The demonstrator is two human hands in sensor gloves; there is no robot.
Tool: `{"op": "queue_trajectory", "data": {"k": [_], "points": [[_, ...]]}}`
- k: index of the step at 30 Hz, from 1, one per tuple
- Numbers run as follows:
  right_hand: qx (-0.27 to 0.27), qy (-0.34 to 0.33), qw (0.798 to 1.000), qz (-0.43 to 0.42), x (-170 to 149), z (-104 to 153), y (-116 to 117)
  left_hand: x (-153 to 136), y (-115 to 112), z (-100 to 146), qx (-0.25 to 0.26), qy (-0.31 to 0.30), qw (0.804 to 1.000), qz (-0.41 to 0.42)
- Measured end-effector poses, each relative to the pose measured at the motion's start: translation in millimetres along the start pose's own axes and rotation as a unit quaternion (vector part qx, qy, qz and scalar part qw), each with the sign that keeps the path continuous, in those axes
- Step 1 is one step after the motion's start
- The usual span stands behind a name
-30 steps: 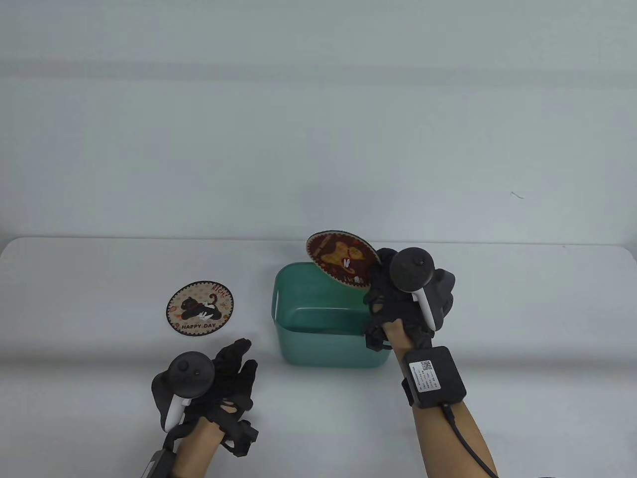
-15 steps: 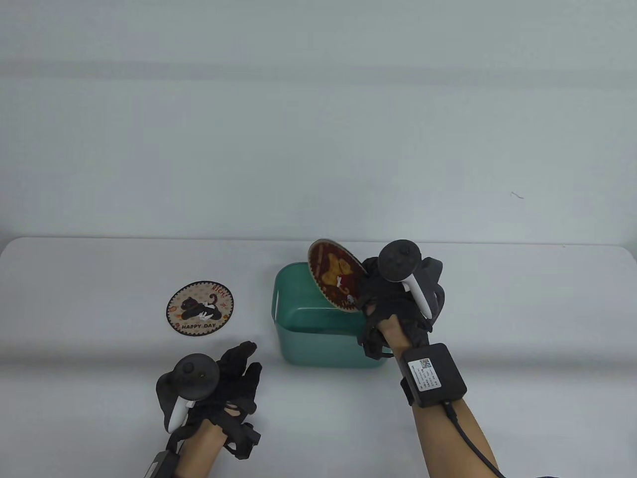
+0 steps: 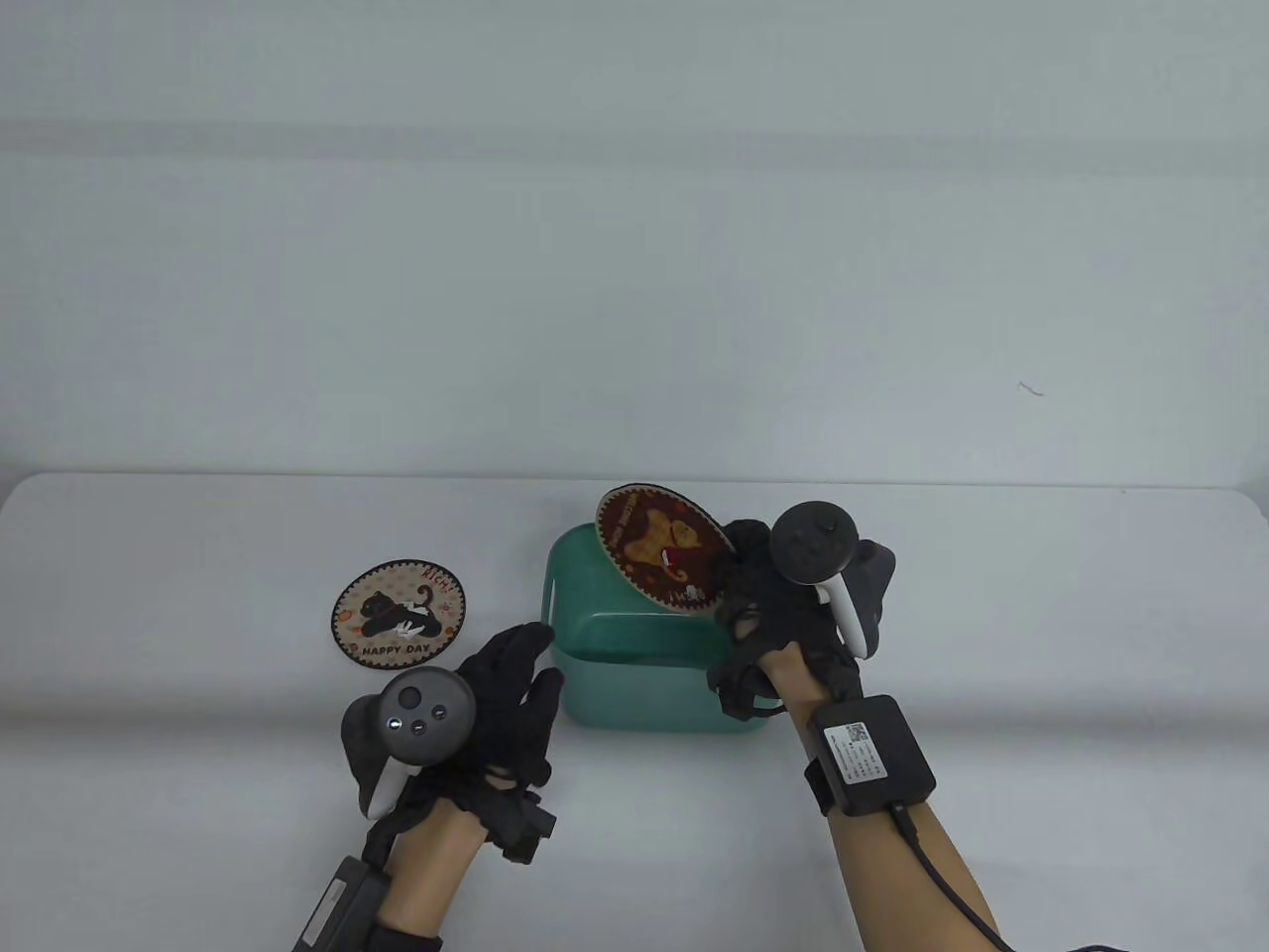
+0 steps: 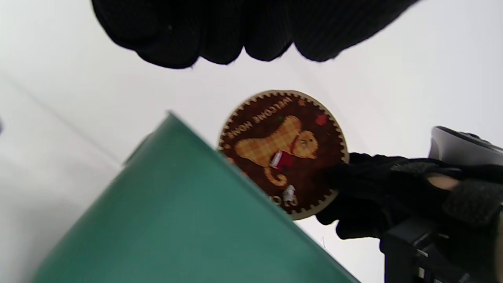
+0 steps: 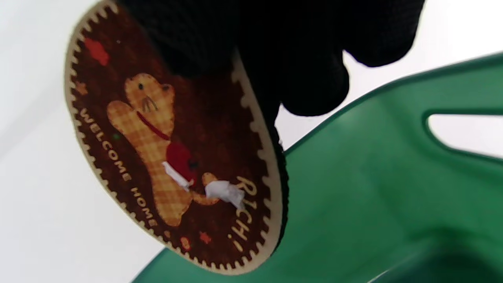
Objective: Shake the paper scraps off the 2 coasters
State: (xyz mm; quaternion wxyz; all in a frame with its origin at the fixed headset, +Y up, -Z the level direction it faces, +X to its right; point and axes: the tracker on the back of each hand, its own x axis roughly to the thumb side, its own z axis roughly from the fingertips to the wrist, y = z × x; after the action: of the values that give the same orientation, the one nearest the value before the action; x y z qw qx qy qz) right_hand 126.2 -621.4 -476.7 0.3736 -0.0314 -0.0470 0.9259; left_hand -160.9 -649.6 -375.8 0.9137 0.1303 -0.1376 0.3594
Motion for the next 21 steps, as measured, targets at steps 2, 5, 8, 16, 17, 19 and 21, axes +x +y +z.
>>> {"op": "queue_trajectory", "data": {"k": [2,5,8,16,17,19,21], "points": [[0.009,-0.004,1.0,-0.015,1,1,0,18,-1,-16,-0.011,-0.02,0.998,-0.053],[0.019,-0.018,0.999,-0.029,5,4,0,40,-12,-46,-0.061,-0.001,0.991,-0.115],[0.02,-0.032,0.998,-0.041,8,4,-4,49,-30,-70,-0.095,0.019,0.986,-0.133],[0.011,-0.031,0.999,-0.013,2,-3,-24,48,-62,-95,-0.2,0.111,0.949,-0.216],[0.01,-0.03,0.999,-0.015,0,-4,-25,47,-62,-95,-0.192,0.107,0.953,-0.21],[0.007,-0.025,0.999,-0.02,-6,-6,-27,48,-61,-94,-0.191,0.099,0.958,-0.19],[0.007,-0.022,0.999,-0.033,-11,-7,-26,53,-60,-93,-0.177,0.076,0.967,-0.166]]}}
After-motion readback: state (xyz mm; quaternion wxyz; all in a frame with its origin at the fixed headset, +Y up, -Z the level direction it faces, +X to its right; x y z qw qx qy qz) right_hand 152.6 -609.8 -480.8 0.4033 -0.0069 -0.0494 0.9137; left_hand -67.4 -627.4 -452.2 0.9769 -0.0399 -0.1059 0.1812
